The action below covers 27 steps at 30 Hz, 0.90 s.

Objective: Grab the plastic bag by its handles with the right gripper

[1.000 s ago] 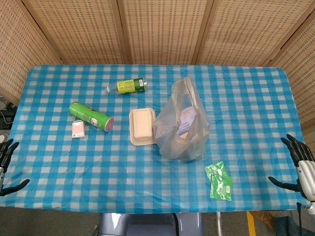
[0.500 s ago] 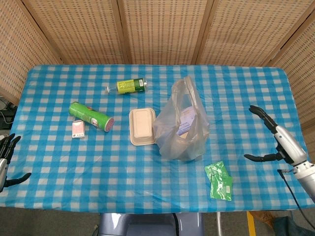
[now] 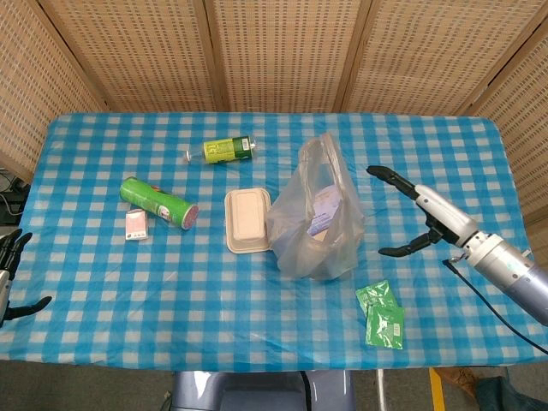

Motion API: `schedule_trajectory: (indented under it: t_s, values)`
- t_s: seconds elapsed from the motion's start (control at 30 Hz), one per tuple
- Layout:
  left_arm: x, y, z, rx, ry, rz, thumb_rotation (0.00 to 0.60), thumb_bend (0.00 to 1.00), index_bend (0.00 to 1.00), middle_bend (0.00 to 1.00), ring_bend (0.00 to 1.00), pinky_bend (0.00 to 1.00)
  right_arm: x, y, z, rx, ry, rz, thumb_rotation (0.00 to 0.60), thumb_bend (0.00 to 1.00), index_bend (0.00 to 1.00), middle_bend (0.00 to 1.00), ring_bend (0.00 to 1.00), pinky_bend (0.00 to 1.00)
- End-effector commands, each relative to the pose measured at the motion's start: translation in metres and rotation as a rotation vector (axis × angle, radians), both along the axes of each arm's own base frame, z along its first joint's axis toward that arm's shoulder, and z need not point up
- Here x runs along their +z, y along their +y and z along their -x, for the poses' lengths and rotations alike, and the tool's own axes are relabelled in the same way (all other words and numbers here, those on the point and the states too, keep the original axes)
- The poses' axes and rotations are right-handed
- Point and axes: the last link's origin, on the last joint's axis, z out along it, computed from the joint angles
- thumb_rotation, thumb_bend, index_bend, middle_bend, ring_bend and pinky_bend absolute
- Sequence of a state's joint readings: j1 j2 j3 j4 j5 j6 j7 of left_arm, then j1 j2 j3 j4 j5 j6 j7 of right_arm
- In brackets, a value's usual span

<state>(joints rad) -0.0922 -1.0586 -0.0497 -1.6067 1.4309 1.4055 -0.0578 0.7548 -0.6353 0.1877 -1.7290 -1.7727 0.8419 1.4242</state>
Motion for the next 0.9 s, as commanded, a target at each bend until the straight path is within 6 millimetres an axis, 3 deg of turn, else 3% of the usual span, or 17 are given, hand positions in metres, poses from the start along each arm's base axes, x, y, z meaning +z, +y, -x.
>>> schedule_trajectory:
  t_s: [0.03, 0.5, 0.9]
  values:
    - [0.001, 0.001, 0.001, 0.006, -0.003, 0.001, 0.600, 0.00, 0.00, 0.00, 0.00, 0.00, -0.006, -0.007, -0.017, -0.013, -0.011, -0.060, 0.600, 0.00, 0.03, 0.00, 0.00, 0.00]
    - [0.006, 0.006, 0.006, 0.033, -0.025, -0.005, 0.600, 0.00, 0.00, 0.00, 0.00, 0.00, -0.026, -0.025, -0.079, -0.031, -0.191, -0.238, 0.600, 0.00, 0.16, 0.03, 0.00, 0.00]
    - [0.009, 0.009, 0.009, 0.044, -0.032, -0.009, 0.600, 0.00, 0.00, 0.00, 0.00, 0.00, -0.037, -0.031, -0.104, -0.079, -0.248, -0.381, 0.600, 0.00, 0.17, 0.08, 0.00, 0.00]
